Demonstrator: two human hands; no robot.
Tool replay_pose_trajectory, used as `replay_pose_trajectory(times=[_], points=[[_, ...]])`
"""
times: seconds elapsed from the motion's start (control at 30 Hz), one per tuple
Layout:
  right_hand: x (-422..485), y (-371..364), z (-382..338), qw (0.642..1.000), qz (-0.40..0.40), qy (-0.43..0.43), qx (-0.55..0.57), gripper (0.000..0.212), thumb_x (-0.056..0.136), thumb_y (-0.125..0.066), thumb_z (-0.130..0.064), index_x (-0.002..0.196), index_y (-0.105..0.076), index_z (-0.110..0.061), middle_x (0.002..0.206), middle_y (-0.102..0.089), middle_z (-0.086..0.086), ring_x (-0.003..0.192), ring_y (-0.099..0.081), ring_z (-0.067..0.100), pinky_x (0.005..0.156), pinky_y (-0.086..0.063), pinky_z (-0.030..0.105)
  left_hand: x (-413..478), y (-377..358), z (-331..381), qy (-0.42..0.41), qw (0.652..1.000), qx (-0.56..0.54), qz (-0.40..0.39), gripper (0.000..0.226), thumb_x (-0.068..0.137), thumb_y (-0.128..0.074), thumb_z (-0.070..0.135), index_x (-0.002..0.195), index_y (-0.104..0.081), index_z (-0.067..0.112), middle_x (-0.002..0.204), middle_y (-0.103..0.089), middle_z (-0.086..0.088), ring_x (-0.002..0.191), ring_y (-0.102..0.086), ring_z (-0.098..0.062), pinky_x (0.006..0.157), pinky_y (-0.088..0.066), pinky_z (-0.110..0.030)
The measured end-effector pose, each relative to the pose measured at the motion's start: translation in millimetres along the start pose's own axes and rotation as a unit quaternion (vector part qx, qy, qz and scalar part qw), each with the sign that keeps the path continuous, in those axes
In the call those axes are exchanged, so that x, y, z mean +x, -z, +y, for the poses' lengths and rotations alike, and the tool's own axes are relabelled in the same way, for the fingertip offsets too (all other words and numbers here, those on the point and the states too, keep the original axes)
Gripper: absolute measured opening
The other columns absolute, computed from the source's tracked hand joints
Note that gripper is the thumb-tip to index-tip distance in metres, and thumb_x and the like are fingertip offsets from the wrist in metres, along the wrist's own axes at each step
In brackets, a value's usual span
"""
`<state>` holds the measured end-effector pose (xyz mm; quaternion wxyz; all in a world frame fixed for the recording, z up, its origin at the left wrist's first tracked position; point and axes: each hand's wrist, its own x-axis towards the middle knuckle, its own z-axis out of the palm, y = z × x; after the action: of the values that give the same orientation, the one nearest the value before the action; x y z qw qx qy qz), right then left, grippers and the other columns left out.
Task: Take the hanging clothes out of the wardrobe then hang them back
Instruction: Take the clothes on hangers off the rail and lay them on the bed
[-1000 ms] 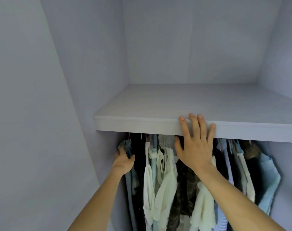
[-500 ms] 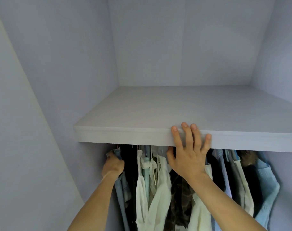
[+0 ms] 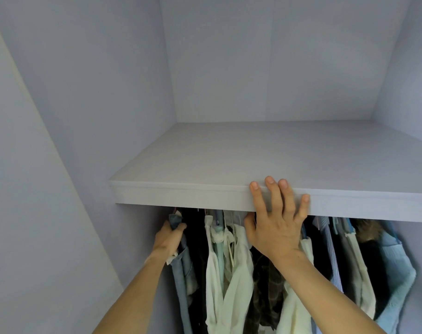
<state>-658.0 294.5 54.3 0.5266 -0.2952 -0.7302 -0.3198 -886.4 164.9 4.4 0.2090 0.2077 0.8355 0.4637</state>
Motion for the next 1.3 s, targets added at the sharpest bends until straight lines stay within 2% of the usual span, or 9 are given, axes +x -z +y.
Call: replay_pose_trajectory(times=[0.33, 0.7, 0.8, 0.87, 1.0, 1.07, 1.17, 1.23, 1.3], points=[[2.9, 5.6, -1.1, 0.999, -0.031, -0.009, 0.0, 0.085, 0.083, -0.045, -0.033, 0.159, -0.009, -0.026, 0.159, -0.019, 0.008, 0.153, 0.001, 0.025, 0.119, 0.006, 0.055, -22.4, 28.6, 24.2, -0.078, 0.984, -0.058, 0.149, 0.027, 0.103, -0.05, 0.029, 0.114, -0.059, 0.007, 0.105, -0.06, -0.008, 0.105, -0.058, -0.03, 0.082, -0.037, -0.027], [7.2, 41.8, -11.1, 0.984, -0.139, -0.051, 0.102, 0.092, 0.083, -0.054, -0.032, 0.159, -0.004, -0.017, 0.165, 0.006, 0.015, 0.152, 0.011, 0.034, 0.118, 0.01, 0.06, -142.4, 18.0, -85.3, -0.043, 0.989, -0.057, 0.127, 0.02, 0.1, -0.051, 0.04, 0.106, -0.06, 0.023, 0.091, -0.068, 0.008, 0.089, -0.066, -0.017, 0.083, -0.052, -0.038], [-4.3, 63.3, -22.3, 0.958, -0.158, -0.065, 0.231, 0.082, 0.085, -0.057, -0.032, 0.156, -0.024, -0.01, 0.163, -0.005, 0.022, 0.152, 0.002, 0.039, 0.12, 0.001, 0.059, -187.0, 22.4, -107.0, -0.037, 0.993, -0.048, 0.097, 0.02, 0.098, -0.053, 0.042, 0.11, -0.06, 0.027, 0.091, -0.07, 0.01, 0.081, -0.066, -0.001, 0.073, -0.053, -0.021], [-28.9, 79.8, -43.8, 0.901, -0.224, -0.063, 0.367, 0.069, 0.091, -0.059, -0.033, 0.151, -0.034, -0.009, 0.163, -0.011, 0.017, 0.152, -0.009, 0.034, 0.121, -0.016, 0.052, -223.7, 27.5, -118.3, -0.022, 0.994, -0.027, 0.105, 0.012, 0.097, -0.055, 0.043, 0.1, -0.059, 0.032, 0.082, -0.069, 0.011, 0.072, -0.064, 0.002, 0.065, -0.052, -0.022], [-80.0, 118.7, -100.0, 0.664, -0.47, -0.061, 0.578, 0.075, 0.088, -0.05, -0.061, 0.15, -0.033, -0.023, 0.157, -0.016, -0.017, 0.136, -0.043, 0.013, 0.106, -0.044, 0.036, -316.3, 29.6, -145.0, 0.052, 0.99, 0.008, 0.131, 0.021, 0.097, -0.054, 0.047, 0.082, -0.055, 0.032, 0.057, -0.055, 0.018, 0.052, -0.046, -0.005, 0.05, -0.034, -0.019], [-97.4, 137.4, -127.2, 0.593, -0.529, 0.016, 0.607, 0.074, 0.085, -0.047, -0.066, 0.147, -0.038, -0.027, 0.149, -0.027, -0.018, 0.108, -0.062, 0.005, 0.094, -0.048, 0.028, -367.1, 28.8, -157.7, 0.08, 0.982, 0.018, 0.168, 0.023, 0.092, -0.055, 0.049, 0.078, -0.054, 0.031, 0.057, -0.054, 0.021, 0.053, -0.043, -0.002, 0.051, -0.034, -0.019], [-124.9, 186.1, -163.6, 0.48, -0.588, 0.193, 0.621, 0.048, 0.085, -0.042, -0.069, 0.118, -0.058, -0.038, 0.129, -0.051, -0.023, 0.086, -0.063, -0.003, 0.087, -0.048, 0.025, -447.5, 24.7, -180.4, 0.129, 0.966, 0.02, 0.222, 0.023, 0.088, -0.053, 0.05, 0.08, -0.054, 0.029, 0.061, -0.054, 0.013, 0.056, -0.04, -0.005, 0.057, -0.041, -0.029], [-146.2, 226.9, -179.9, 0.433, -0.593, 0.247, 0.632, 0.038, 0.089, -0.039, -0.066, 0.09, -0.06, -0.034, 0.103, -0.059, -0.018, 0.074, -0.062, 0.005, 0.077, -0.051, 0.034, -502.6, 20.6, -189.8, 0.167, 0.955, 0.015, 0.245, 0.022, 0.088, -0.056, 0.049, 0.083, -0.056, 0.027, 0.065, -0.056, 0.008, 0.058, -0.043, -0.008, 0.058, -0.044, -0.03], [-164.4, 269.2, -192.1, 0.438, -0.554, 0.286, 0.648, 0.039, 0.096, -0.037, -0.055, 0.071, -0.051, -0.028, 0.078, -0.058, -0.009, 0.069, -0.058, 0.014, 0.064, -0.047, 0.037, -554.3, 16.0, -192.7, 0.209, 0.939, 0.034, 0.27, 0.024, 0.087, -0.056, 0.052, 0.086, -0.057, 0.028, 0.067, -0.058, 0.007, 0.06, -0.051, -0.014, 0.059, -0.048, -0.034]])
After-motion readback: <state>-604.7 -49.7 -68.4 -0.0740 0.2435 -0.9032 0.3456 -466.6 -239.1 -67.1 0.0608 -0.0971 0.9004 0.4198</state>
